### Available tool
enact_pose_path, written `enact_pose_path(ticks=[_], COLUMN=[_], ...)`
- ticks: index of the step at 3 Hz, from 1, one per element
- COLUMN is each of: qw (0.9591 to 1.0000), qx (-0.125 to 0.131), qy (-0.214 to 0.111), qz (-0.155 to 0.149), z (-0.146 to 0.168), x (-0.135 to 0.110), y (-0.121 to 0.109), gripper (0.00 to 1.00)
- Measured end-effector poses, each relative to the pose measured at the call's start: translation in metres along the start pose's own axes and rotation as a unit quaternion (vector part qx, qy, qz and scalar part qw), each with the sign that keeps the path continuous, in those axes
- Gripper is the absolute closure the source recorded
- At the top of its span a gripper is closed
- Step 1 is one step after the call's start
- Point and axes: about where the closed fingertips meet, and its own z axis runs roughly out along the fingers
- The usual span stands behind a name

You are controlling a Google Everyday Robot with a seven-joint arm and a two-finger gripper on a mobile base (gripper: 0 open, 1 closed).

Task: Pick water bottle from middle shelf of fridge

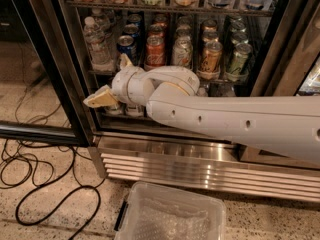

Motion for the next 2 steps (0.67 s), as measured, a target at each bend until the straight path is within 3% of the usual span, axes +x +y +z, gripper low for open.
enact_pose_path(ticks=[1, 2], qw=[0.9991, 0.9975], qx=[0.040, 0.054], qy=[-0.006, -0.035], qz=[0.016, 0.027], z=[0.009, 0.061], x=[-0.006, -0.010], y=[-0.053, -0.055], gripper=[0.01, 0.00])
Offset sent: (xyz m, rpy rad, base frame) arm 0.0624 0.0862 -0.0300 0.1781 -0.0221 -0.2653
